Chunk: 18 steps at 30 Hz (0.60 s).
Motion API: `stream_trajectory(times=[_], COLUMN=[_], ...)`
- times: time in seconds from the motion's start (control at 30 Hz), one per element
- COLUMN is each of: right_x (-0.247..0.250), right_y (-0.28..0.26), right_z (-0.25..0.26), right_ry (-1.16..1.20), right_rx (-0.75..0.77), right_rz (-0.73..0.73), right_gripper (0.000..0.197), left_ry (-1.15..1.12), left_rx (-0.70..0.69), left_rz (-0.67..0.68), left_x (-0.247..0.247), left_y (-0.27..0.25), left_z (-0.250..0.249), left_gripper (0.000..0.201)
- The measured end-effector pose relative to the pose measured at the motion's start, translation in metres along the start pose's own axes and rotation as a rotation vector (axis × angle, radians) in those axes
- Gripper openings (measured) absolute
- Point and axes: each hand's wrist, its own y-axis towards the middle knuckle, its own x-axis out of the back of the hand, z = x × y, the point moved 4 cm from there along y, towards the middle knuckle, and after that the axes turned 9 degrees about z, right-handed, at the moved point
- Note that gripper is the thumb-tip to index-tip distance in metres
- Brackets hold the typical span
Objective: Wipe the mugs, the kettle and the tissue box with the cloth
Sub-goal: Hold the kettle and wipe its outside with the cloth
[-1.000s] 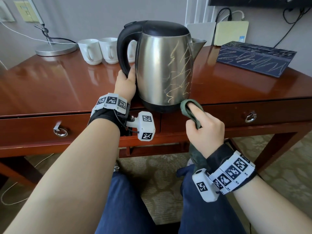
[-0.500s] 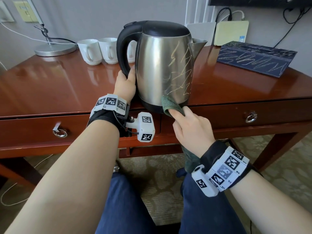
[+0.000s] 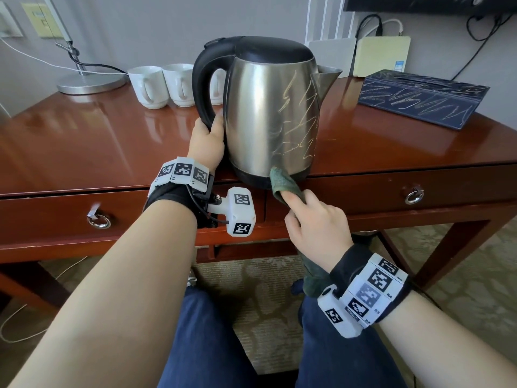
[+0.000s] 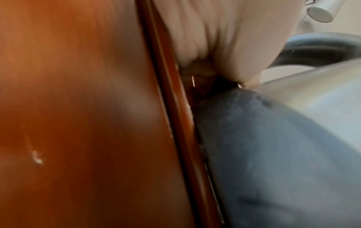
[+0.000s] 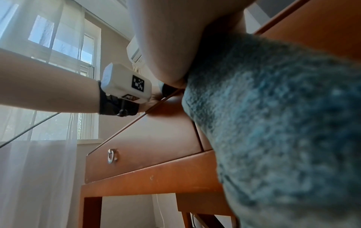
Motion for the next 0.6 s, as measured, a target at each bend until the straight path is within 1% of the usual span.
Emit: stream_trajectory(times=[0.1, 0.2, 0.33, 0.47, 0.6], right_x=[0.005, 0.013, 0.019, 0.009, 0.001], right_y=[0.008, 0.015, 0.013, 0.003, 0.0], right_z=[0.008, 0.011, 0.007, 0.007, 0.011], right_ry=[-0.016, -0.053, -0.063, -0.024, 0.004], right_rx=[0.041, 0.035, -0.034, -0.092, -0.072], right_rz=[-0.005, -0.039, -0.057, -0.004, 0.022], right_gripper=[0.045, 0.048, 0.049, 0.049, 0.047], left_ry=[0.002, 0.02, 0.023, 0.021, 0.03], left_rx=[-0.006, -0.01, -0.021, -0.008, -0.003], left_rz=[-0.008, -0.004, -0.01, -0.011, -0.008], left_x=[0.001, 0.001, 0.001, 0.0, 0.0], left_y=[0.0, 0.0, -0.001, -0.003, -0.002], left_z=[0.0, -0.001, -0.002, -0.002, -0.002], left_gripper=[0.04, 0.031, 0.03, 0.031, 0.031])
